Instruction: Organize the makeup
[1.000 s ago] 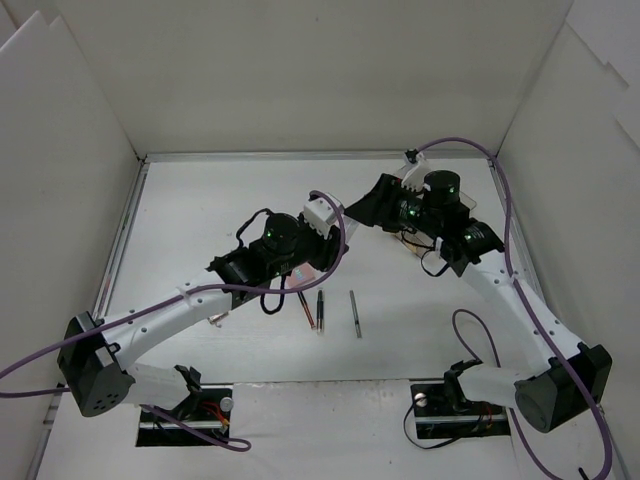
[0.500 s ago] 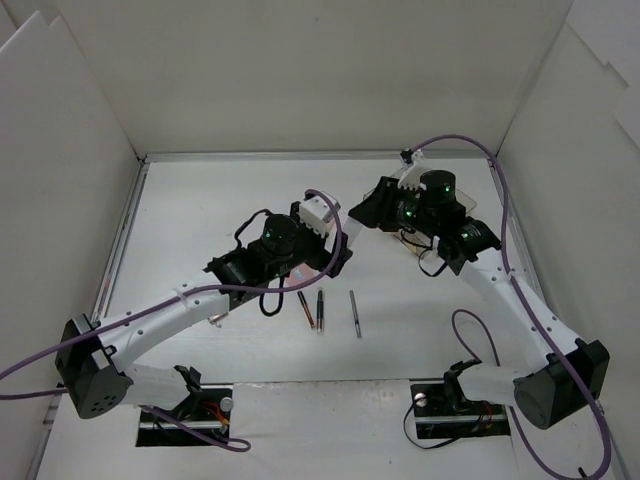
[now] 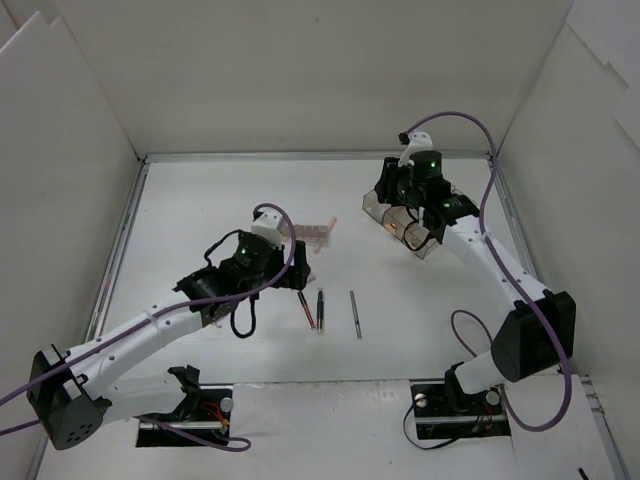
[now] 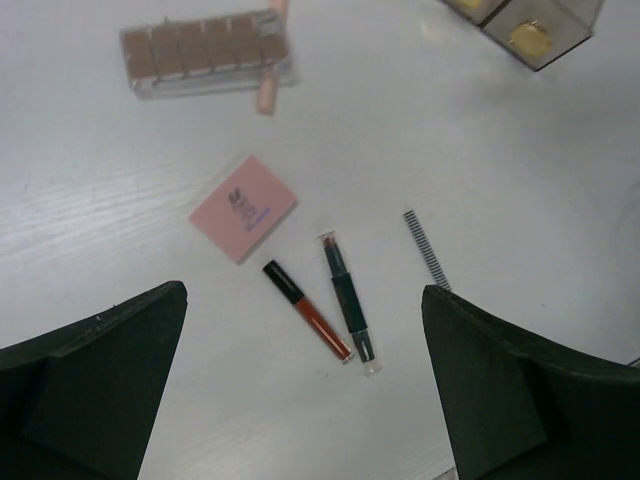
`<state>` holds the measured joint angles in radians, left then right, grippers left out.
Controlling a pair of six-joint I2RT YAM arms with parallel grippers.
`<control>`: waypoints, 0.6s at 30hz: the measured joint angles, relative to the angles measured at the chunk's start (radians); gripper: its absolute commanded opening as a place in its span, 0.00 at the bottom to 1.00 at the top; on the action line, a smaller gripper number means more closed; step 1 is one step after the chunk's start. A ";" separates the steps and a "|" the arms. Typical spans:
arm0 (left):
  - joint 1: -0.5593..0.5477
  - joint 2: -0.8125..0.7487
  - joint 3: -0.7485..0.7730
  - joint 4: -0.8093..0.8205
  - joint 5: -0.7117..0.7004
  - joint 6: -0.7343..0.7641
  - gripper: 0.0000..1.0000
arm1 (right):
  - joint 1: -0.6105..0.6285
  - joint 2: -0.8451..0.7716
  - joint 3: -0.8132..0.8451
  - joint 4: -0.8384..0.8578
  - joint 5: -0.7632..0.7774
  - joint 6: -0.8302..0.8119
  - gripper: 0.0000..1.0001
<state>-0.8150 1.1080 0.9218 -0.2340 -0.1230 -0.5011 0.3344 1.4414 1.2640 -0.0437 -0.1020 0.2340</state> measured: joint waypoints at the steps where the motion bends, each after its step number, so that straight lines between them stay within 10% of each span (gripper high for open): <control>1: 0.008 0.000 -0.009 -0.037 -0.009 -0.027 1.00 | 0.000 0.025 0.000 0.021 0.029 -0.022 0.00; 18: 0.058 -0.048 -0.071 -0.250 -0.007 -0.181 0.99 | -0.015 0.418 0.152 0.263 0.256 -0.178 0.00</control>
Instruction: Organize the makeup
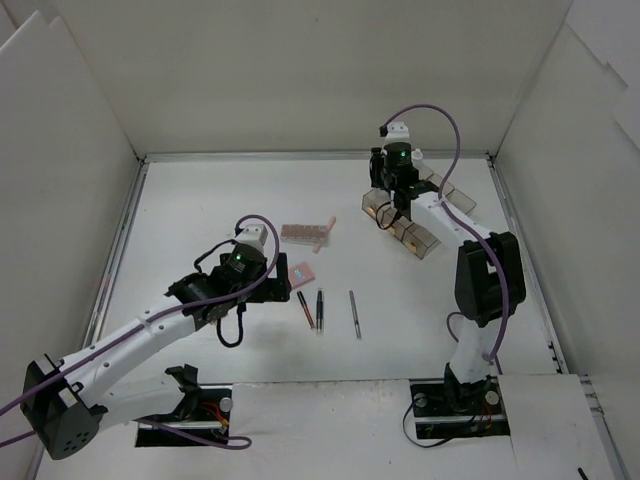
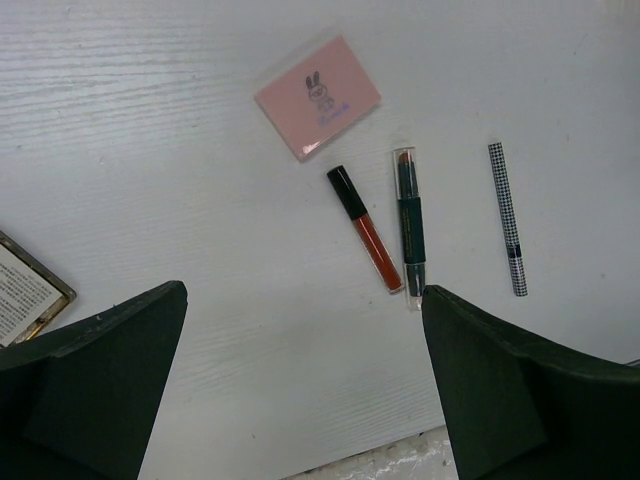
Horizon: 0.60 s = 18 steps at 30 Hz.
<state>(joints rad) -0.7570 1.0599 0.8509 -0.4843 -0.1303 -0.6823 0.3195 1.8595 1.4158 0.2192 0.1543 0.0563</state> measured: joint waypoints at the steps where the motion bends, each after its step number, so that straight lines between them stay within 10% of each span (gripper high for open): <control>1: 0.001 -0.004 -0.001 -0.004 -0.001 -0.004 0.99 | 0.000 0.010 0.010 0.014 0.007 -0.006 0.00; 18: 0.001 -0.030 -0.012 -0.074 0.002 -0.043 0.99 | -0.001 0.229 0.070 0.114 0.095 -0.035 0.00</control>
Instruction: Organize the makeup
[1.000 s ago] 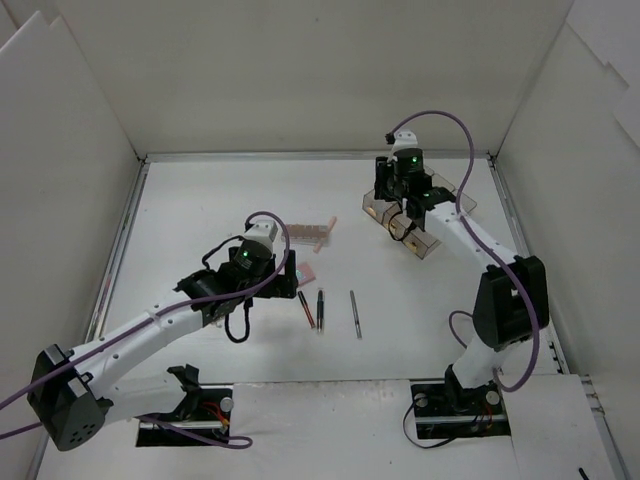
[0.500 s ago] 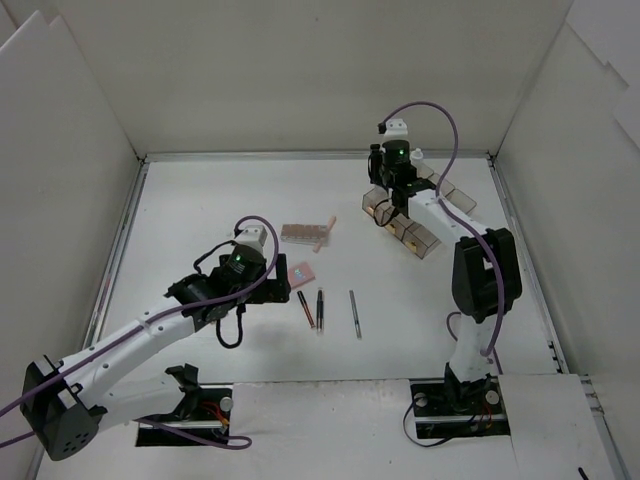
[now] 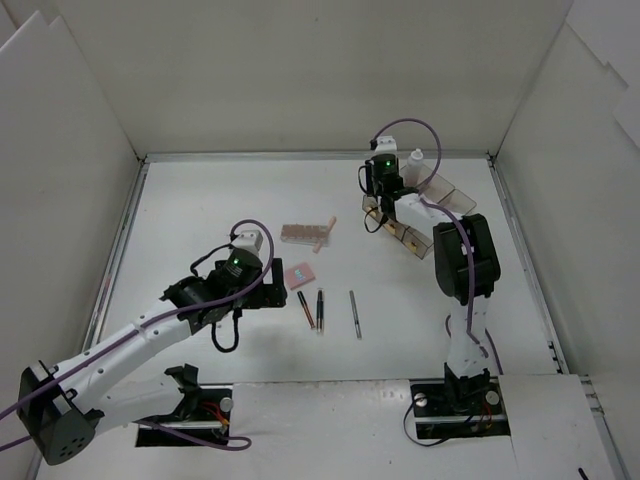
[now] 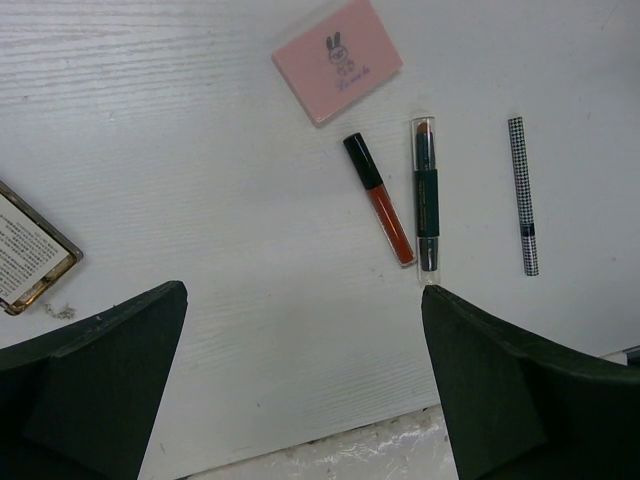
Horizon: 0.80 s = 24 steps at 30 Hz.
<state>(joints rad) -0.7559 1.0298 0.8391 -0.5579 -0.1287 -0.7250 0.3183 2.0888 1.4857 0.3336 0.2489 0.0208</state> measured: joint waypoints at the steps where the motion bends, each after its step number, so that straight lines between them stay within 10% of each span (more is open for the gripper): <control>1: 0.000 -0.007 -0.001 -0.005 0.000 -0.003 0.99 | 0.000 0.008 0.001 0.000 0.001 0.000 0.00; 24: 0.000 -0.139 -0.084 -0.037 0.020 -0.038 0.99 | 0.001 0.011 -0.006 -0.012 0.017 0.050 0.56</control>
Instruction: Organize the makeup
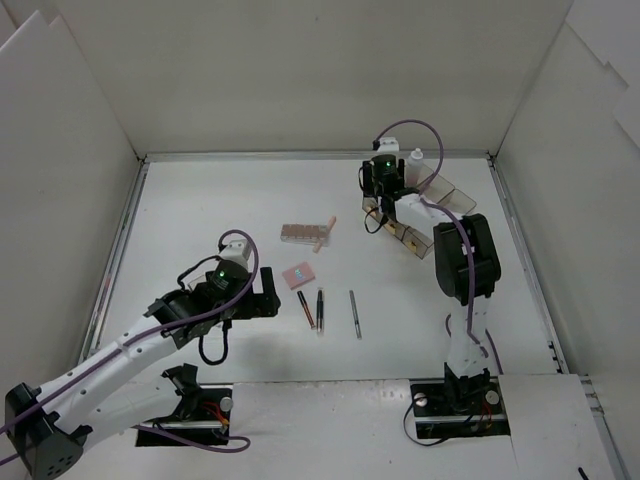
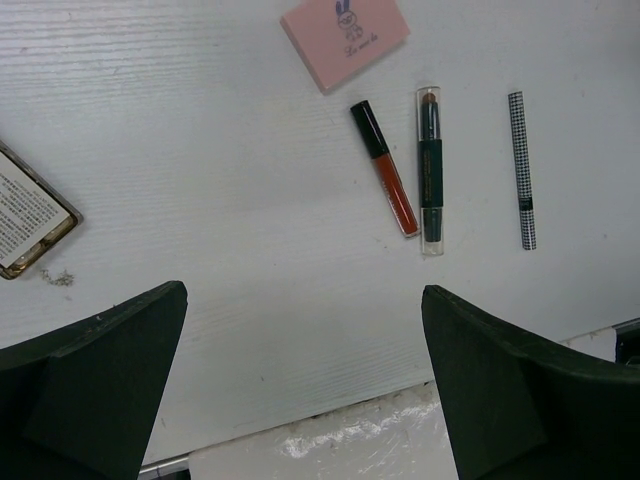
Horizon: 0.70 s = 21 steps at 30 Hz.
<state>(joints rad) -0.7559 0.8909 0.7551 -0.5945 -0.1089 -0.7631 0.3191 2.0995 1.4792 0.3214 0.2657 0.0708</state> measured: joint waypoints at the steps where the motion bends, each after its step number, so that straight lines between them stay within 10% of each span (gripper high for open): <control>1: 0.000 -0.007 0.000 0.000 0.001 0.000 0.99 | 0.003 -0.003 -0.003 -0.001 0.000 0.000 0.57; 13: 0.000 -0.074 0.000 -0.042 -0.036 -0.016 0.99 | 0.117 -0.292 -0.136 -0.060 0.045 0.004 0.68; 21: 0.011 -0.041 0.015 -0.065 -0.077 -0.018 0.99 | 0.267 -0.619 -0.185 -0.248 0.090 0.084 0.42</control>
<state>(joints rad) -0.7448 0.8501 0.7704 -0.6598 -0.1864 -0.7811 0.5861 1.4807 1.2945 0.0731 0.3553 0.1547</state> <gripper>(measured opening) 0.996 0.465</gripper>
